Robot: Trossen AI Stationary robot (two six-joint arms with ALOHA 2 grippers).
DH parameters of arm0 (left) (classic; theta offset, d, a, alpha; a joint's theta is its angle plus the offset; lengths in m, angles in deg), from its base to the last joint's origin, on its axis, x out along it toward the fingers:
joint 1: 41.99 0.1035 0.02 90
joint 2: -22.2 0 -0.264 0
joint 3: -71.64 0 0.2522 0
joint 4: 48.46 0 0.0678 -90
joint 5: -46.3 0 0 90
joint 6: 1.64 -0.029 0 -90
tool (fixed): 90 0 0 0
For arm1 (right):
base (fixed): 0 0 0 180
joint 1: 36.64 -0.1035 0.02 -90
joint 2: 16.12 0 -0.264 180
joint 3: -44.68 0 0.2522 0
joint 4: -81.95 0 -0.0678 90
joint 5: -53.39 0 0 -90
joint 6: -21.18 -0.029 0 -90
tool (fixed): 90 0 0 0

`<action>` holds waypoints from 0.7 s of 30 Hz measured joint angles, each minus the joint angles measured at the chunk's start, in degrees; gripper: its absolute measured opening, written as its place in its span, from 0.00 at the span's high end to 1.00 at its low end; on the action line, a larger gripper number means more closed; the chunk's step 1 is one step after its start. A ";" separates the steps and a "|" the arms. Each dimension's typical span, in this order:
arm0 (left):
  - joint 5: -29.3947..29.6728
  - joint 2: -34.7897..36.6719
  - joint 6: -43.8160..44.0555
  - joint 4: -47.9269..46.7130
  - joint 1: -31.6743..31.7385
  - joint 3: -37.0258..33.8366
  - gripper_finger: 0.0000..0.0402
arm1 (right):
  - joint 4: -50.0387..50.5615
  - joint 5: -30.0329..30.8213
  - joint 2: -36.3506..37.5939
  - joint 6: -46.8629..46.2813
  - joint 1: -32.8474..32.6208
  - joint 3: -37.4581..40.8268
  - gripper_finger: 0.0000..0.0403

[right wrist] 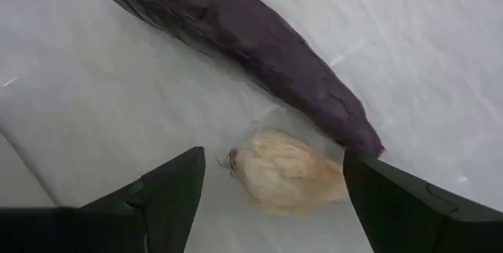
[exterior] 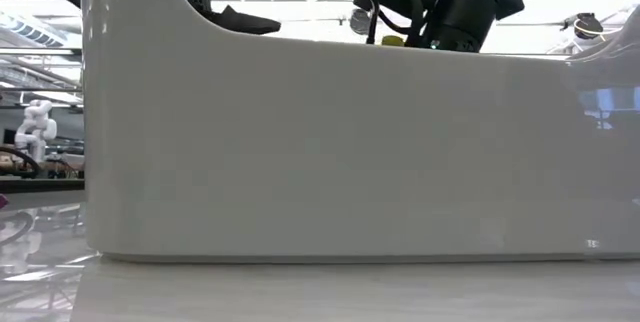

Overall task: Sort produce into baskets
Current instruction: Put the garlic into the gray bin

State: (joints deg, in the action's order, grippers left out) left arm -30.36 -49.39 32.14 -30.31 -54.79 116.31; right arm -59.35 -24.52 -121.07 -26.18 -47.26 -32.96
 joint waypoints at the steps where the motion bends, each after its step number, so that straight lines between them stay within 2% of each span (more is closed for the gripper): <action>1: -0.37 -0.13 0.02 -0.03 0.00 0.25 0.42 | -0.76 0.03 -0.01 -0.05 0.00 0.48 0.27; 6: -1.20 -0.20 0.35 0.08 -0.02 1.02 0.42 | -1.10 2.84 0.00 -0.42 0.00 1.57 0.27; 13: -1.20 -0.20 1.54 0.15 -0.17 1.32 0.42 | -0.32 3.04 0.00 -1.66 0.35 2.70 0.29; 21: -1.22 -0.20 3.34 0.10 -0.22 1.32 0.42 | -0.82 3.85 0.31 -4.49 0.32 6.88 0.42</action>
State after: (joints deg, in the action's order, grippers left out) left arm -31.58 -49.59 35.49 -30.22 -55.01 117.63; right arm -60.17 -20.67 -120.76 -30.66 -46.93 -26.08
